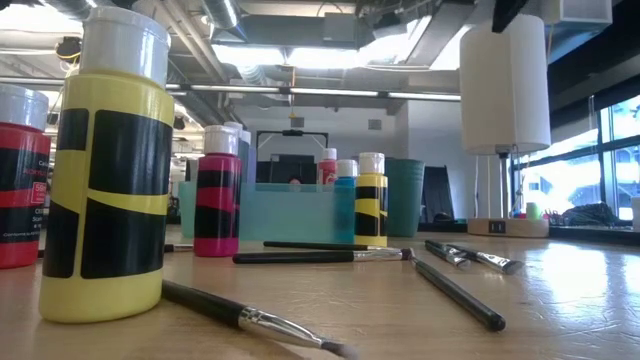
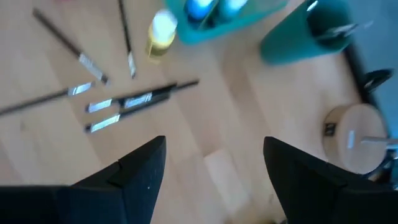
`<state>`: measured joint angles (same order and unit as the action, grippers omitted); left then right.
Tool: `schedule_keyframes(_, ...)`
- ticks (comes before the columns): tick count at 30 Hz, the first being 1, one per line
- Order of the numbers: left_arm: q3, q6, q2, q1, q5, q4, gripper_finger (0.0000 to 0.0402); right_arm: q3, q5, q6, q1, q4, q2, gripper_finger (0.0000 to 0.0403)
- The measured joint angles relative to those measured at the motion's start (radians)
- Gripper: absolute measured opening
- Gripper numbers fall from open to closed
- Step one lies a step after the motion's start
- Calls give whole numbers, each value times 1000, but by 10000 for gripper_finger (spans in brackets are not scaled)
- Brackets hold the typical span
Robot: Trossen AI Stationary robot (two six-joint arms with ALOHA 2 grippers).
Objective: Pick & Place Paint Supplies
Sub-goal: Put the black paint brush into the dark green cup
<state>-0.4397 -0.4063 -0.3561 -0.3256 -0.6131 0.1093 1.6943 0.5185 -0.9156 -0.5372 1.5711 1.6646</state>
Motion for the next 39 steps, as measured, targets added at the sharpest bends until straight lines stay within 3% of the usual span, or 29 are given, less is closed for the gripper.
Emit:
schedule_keyframes(5, 0, -1, 0, 0, 0, -4, 157, 0, 168, -20, -110, 0, -45, 273)
schedule_keyframes(12, 0, 17, 0, 0, -38, -25, 157, -5, 332, -19, -265, 0, -275, 273)
schedule_keyframes(16, 1, 45, 0, 0, -69, -68, 157, -70, 394, -119, -336, 0, -421, 273)
schedule_keyframes(21, 1, 95, 0, 0, -70, -118, 157, -255, 420, -382, -375, -8, -542, 273)
schedule_keyframes(29, 1, 158, 0, 0, -68, -167, 157, -543, 618, -845, -370, -30, -562, 273)
schedule_keyframes(33, 1, 159, 0, 0, -68, -158, 157, -581, 666, -858, -364, -37, -562, 273)
schedule_keyframes(39, 1, 158, 0, 0, -67, -163, 157, -583, 639, -753, -355, -137, -549, 273)
